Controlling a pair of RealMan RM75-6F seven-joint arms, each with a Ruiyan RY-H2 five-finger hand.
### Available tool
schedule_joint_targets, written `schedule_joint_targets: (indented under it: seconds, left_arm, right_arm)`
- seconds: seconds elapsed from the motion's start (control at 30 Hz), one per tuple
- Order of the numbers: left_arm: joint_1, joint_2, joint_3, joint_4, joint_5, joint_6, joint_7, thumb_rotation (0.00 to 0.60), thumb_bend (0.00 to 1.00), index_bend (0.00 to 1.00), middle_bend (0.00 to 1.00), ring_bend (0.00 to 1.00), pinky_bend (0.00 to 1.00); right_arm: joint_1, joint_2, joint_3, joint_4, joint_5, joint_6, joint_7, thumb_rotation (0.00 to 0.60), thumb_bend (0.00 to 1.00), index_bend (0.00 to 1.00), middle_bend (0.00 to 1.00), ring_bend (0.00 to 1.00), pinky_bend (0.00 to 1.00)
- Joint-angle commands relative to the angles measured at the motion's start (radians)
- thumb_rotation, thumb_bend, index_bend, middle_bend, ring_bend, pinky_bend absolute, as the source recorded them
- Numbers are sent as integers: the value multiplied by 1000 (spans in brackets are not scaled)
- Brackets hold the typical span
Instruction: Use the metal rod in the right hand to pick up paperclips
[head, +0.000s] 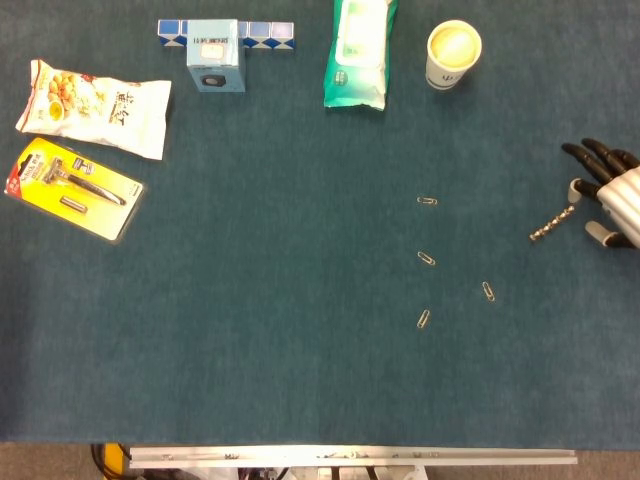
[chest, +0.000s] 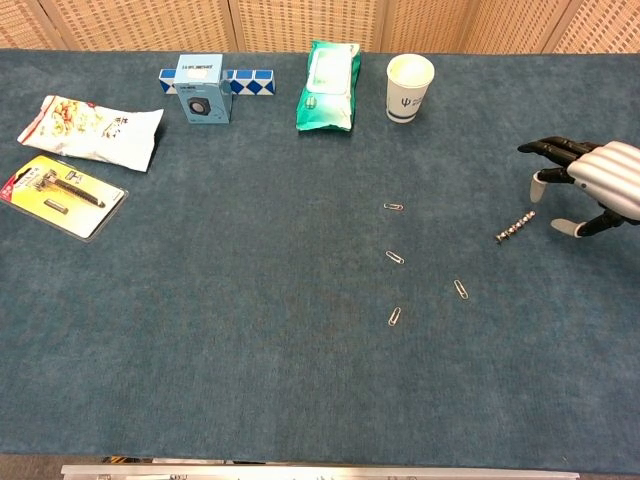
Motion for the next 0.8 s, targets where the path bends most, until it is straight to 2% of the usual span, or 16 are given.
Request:
schedule_joint_targets:
  seconds: [0.03, 0.8]
  left_arm:
    - [0, 1, -1, 0, -2, -1, -1, 600, 246, 247, 48, 100, 162]
    - [-5, 6, -12, 12, -29, -12, -27, 600, 246, 247, 48, 101, 162]
  right_arm:
    - [-3, -21, -3, 33, 3, 8, 20, 600, 258, 444, 66, 48, 230]
    - [10, -132, -21, 194, 5, 0, 84, 600, 258, 484, 74, 48, 230]
